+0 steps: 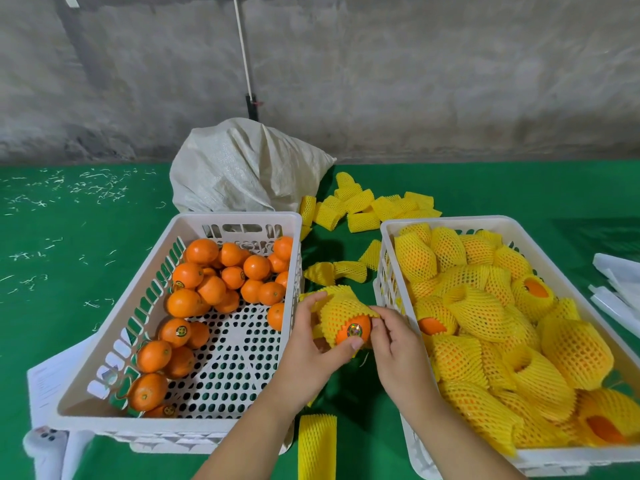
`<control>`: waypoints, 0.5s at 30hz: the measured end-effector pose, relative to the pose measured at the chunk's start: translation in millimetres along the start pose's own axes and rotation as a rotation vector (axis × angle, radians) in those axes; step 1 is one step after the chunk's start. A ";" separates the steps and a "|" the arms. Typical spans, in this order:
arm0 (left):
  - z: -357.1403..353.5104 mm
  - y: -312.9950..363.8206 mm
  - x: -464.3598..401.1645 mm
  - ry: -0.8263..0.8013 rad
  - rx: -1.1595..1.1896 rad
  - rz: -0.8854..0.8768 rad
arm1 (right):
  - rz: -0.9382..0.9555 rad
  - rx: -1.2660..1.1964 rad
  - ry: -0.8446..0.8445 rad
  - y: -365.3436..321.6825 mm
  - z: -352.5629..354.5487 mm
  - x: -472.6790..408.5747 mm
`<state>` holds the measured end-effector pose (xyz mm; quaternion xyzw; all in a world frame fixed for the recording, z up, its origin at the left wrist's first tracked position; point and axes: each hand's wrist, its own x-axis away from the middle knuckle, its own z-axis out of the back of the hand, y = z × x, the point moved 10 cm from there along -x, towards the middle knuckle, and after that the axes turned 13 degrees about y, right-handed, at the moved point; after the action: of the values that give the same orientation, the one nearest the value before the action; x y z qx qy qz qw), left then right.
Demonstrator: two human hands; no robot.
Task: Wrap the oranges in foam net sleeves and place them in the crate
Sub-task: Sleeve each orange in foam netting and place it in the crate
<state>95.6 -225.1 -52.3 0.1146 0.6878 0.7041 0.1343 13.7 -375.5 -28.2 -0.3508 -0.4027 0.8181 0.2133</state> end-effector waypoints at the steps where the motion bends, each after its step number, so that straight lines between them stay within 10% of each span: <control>1: -2.0 -0.3 0.9 -0.030 -0.026 -0.020 | -0.004 0.008 0.012 1.3 1.7 -0.4; 11: 2.3 1.0 -5.3 0.104 -0.177 -0.083 | 0.258 -0.005 0.105 -31.2 9.0 6.9; 15: 9.0 6.1 0.0 0.077 0.114 -0.017 | 0.095 -0.068 -0.024 -13.8 -6.0 6.7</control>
<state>98.6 -216.8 -46.0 0.0890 0.7325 0.6664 0.1069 14.7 -360.2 -22.3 -0.3667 -0.4158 0.8172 0.1574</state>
